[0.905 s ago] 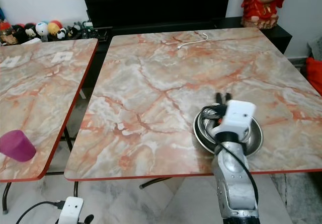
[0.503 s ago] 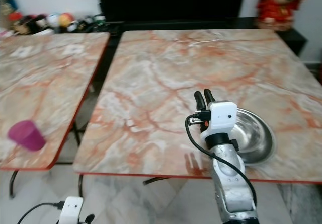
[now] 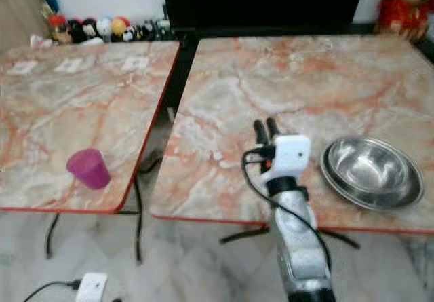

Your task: Setting the table

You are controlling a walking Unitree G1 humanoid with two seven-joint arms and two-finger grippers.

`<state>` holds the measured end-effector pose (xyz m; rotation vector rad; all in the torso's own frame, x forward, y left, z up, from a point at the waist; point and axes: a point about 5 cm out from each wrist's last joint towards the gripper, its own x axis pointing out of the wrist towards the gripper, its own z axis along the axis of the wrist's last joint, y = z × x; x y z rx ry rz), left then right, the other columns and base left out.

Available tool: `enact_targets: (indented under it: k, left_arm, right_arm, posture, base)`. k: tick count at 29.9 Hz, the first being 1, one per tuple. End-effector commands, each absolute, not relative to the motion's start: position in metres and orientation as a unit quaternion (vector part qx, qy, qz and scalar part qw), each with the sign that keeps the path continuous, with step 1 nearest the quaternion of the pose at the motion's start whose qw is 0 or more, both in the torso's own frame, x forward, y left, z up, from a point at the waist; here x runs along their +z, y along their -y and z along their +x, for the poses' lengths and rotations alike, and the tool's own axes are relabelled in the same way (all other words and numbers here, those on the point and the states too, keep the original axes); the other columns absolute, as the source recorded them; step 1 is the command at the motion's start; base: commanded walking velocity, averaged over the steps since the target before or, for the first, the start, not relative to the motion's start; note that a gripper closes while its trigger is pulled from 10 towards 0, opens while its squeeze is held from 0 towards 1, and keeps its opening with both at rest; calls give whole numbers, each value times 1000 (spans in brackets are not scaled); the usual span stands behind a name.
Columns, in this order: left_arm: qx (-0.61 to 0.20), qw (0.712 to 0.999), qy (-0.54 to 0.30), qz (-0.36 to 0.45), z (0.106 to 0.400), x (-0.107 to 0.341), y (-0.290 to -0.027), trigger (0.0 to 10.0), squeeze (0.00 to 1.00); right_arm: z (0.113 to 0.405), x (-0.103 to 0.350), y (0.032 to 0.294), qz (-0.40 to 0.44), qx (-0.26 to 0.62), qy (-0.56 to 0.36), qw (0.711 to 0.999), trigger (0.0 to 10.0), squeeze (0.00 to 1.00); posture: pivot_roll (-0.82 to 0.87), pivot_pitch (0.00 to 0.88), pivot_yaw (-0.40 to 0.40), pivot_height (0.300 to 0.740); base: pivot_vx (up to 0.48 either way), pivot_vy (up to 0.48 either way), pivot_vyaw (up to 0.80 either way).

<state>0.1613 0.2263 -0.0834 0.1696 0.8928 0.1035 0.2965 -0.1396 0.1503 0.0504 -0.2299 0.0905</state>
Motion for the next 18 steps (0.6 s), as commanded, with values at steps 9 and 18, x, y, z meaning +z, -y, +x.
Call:
enact_targets:
  k: [9,18]
  left_arm:
    - [50,894,-436,92,160,-83,-232,10000,0]
    - [47,895,-433,91,161,-83,-230,10000,0]
  right_arm:
    - [298,156,126,41,54,129,989,10000,0]
    - [300,156,125,46,51,128,989,10000,0]
  posture:
    - [-89,0,50,732]
    - [-87,0,43,732]
  base:
    - [0,480,0]
    - [0,480,0]
